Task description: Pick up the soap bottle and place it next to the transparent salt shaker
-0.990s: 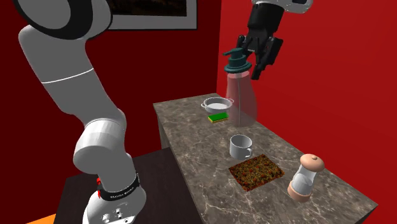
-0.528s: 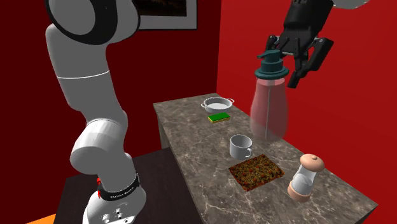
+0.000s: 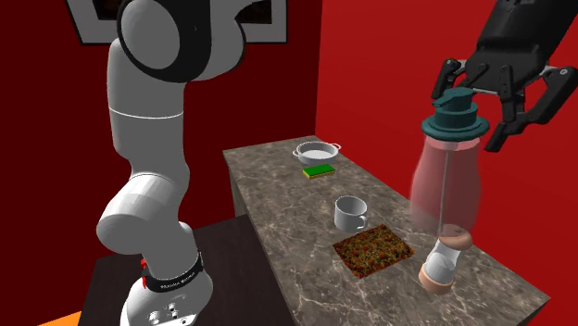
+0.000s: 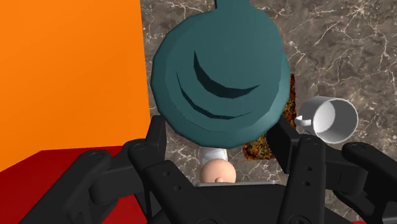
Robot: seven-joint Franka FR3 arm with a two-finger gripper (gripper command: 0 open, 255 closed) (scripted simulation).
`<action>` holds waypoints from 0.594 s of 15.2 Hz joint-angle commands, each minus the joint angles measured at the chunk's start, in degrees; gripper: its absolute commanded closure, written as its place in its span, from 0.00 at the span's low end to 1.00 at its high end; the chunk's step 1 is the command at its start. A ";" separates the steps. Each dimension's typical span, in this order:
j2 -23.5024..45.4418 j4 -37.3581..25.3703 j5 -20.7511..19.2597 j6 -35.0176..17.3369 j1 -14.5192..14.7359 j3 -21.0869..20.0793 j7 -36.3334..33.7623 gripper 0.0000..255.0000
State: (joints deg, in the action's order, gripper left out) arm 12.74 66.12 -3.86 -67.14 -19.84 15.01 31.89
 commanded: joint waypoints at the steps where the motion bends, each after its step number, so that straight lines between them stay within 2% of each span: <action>1: -0.51 2.21 -0.10 -1.78 -0.01 0.02 0.01 1.00; 9: -3.74 12.98 -0.67 -9.33 0.61 -0.23 -1.23 1.00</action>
State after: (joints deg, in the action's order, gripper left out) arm 9.29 78.04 -4.49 -75.64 -19.26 14.80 30.75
